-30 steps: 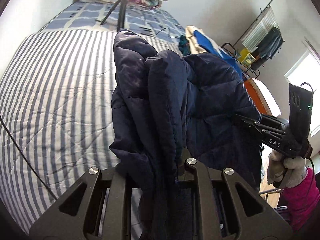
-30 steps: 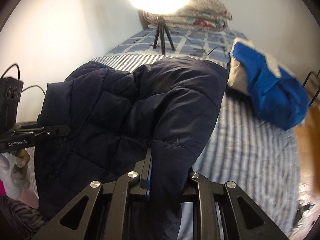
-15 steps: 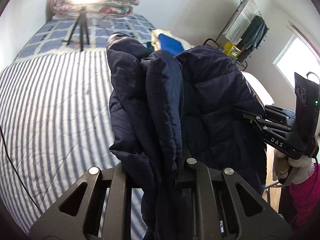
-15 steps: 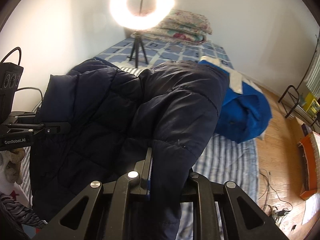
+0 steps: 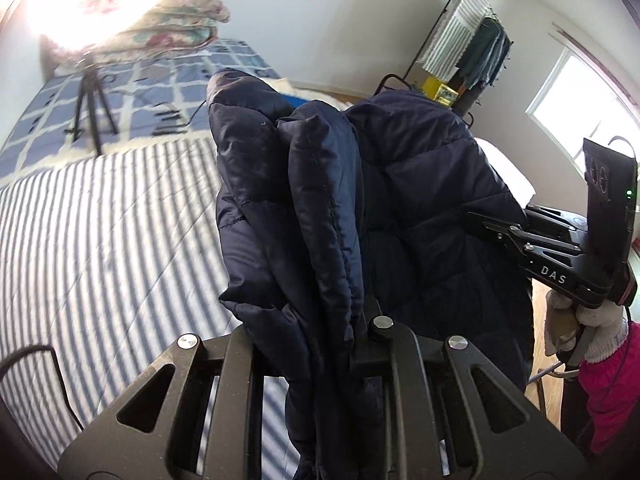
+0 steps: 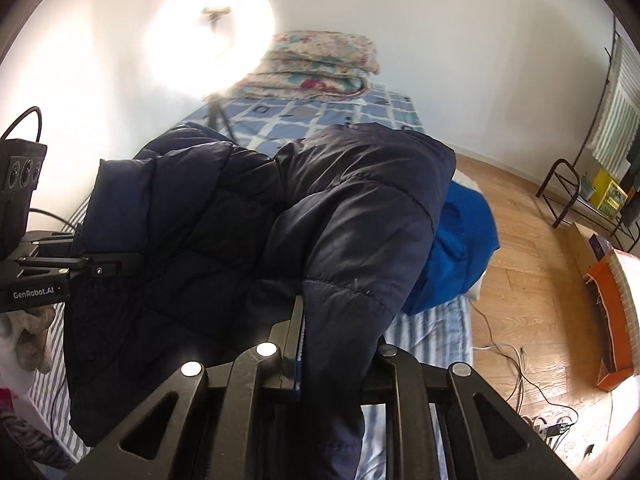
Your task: Fold large clothes
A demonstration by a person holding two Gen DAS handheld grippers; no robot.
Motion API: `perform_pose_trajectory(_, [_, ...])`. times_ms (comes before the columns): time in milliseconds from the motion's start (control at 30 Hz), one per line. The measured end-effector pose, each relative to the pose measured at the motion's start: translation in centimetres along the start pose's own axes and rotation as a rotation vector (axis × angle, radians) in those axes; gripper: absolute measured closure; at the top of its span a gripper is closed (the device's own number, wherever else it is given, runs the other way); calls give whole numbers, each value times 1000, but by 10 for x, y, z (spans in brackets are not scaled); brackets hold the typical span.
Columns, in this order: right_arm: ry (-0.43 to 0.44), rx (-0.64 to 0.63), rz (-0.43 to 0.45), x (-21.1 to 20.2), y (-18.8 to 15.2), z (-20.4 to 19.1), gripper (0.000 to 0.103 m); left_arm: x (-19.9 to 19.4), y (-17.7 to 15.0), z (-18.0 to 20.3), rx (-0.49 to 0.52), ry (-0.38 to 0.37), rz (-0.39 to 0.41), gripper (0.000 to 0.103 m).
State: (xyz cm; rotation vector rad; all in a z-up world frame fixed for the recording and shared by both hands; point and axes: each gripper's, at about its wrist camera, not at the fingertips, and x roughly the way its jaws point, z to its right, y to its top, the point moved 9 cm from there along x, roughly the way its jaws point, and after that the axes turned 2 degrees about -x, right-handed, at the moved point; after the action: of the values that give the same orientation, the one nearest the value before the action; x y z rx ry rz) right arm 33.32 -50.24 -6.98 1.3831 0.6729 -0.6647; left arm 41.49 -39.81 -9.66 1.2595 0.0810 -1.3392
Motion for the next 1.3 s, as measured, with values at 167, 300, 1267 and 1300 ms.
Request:
perform_pose_trajectory(167, [-25,29,29,14,27,39,88,29,38,6,33,-41,10,89])
perform_pose_trajectory(300, [-45,41,29,31,45,66,88,53,64,6,41,-68,12,89])
perform_pose_trajectory(1267, [-93,100,107,146,180,221,88,190,251,3,113,35,113,89])
perform_pose_trajectory(1300, [-87,103,102,153,180,223,88,193,251,-1,103,36,109,89])
